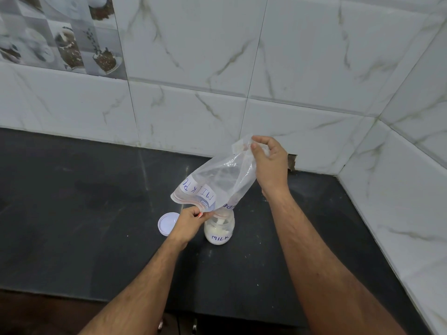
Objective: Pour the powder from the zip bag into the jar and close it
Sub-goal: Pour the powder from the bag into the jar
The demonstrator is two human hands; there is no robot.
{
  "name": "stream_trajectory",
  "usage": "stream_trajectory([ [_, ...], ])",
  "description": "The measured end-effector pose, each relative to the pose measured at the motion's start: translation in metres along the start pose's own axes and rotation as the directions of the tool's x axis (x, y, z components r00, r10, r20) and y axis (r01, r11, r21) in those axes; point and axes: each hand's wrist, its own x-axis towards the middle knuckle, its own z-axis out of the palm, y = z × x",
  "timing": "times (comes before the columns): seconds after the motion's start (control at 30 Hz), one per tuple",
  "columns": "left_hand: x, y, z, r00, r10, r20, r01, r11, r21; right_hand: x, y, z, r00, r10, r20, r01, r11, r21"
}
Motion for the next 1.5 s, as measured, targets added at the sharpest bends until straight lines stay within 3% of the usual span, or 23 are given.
stream_trajectory([
  [0.27,0.002,0.003,0.002,0.999,-0.028,-0.023,0.027,0.998,-0.051,-0.004,-0.009,0.011,0.998,-0.060,0.022,0.060,0.998,-0.015],
  [0.43,0.005,-0.003,0.000,0.998,-0.030,-0.052,0.029,0.999,-0.026,-0.007,-0.010,0.016,0.997,-0.060,0.057,0.062,0.998,-0.027],
  [0.57,0.009,-0.005,-0.002,0.998,-0.031,-0.051,0.030,1.000,-0.007,-0.010,-0.009,0.015,0.997,-0.082,0.007,0.082,0.996,-0.018],
  [0.7,0.009,-0.010,-0.006,0.999,-0.025,-0.039,0.027,0.998,0.053,-0.011,-0.004,0.010,0.999,-0.026,0.043,0.028,0.999,-0.041],
  [0.93,0.006,0.003,0.000,0.997,0.068,-0.034,-0.065,0.995,0.071,-0.008,-0.002,0.005,0.999,-0.023,-0.029,0.022,0.999,-0.033],
  [1.17,0.008,0.002,0.001,0.998,0.058,-0.038,-0.052,0.987,0.149,-0.005,-0.001,-0.004,0.996,0.021,-0.090,-0.024,0.999,-0.033],
  [1.37,0.004,0.011,0.002,0.994,0.090,-0.057,-0.079,0.983,0.167,-0.002,0.007,-0.013,0.983,0.130,-0.134,-0.120,0.990,0.080],
  [1.5,0.002,0.016,0.003,0.990,0.120,-0.078,-0.104,0.978,0.181,0.000,0.023,-0.024,0.949,0.290,-0.127,-0.234,0.913,0.335],
])
